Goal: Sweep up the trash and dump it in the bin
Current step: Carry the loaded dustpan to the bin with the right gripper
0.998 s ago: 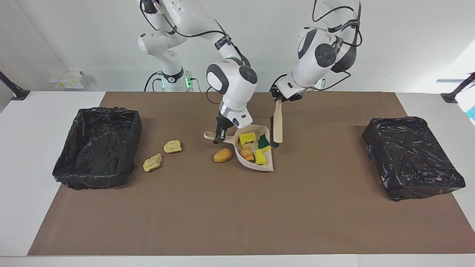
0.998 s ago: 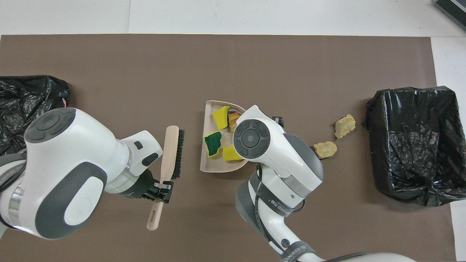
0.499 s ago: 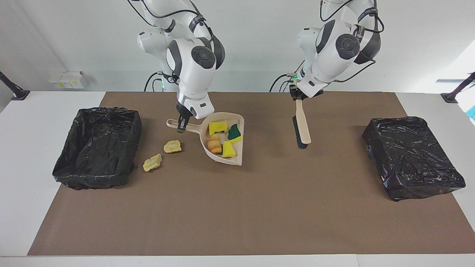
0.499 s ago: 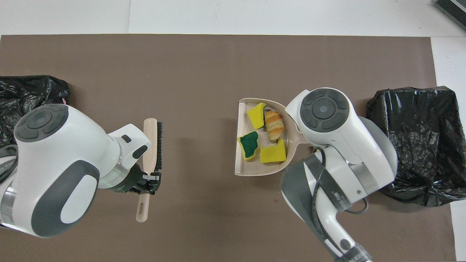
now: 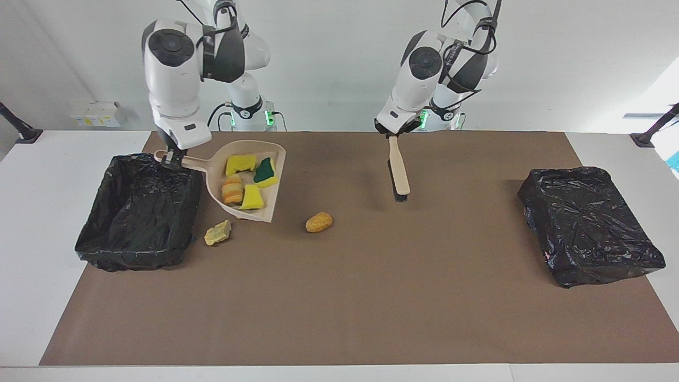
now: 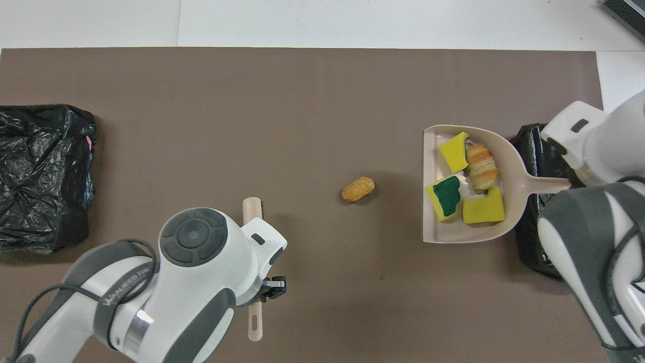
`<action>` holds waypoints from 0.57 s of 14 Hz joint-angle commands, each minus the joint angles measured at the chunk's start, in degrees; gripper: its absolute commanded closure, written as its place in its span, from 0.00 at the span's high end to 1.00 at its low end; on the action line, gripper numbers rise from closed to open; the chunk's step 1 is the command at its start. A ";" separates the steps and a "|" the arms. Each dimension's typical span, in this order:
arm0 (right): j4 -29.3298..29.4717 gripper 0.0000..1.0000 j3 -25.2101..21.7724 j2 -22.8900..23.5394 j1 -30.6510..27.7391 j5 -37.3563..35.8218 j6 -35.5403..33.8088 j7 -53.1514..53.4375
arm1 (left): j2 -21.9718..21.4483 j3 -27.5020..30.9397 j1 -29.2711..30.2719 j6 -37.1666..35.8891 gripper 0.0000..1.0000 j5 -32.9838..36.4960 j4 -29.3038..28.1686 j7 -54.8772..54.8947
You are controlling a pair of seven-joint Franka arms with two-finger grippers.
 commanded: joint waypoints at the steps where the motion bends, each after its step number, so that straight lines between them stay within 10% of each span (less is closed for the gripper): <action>1: 0.62 0.00 0.53 -0.03 -5.72 -3.83 1.96 -5.50 | -1.32 0.70 -5.88 9.07 0.00 1.05 -7.45 -5.05; 8: -3.24 0.00 0.44 -1.51 -14.44 -17.87 13.73 -9.91 | 0.79 0.70 -10.73 21.74 0.00 0.96 -11.51 -8.24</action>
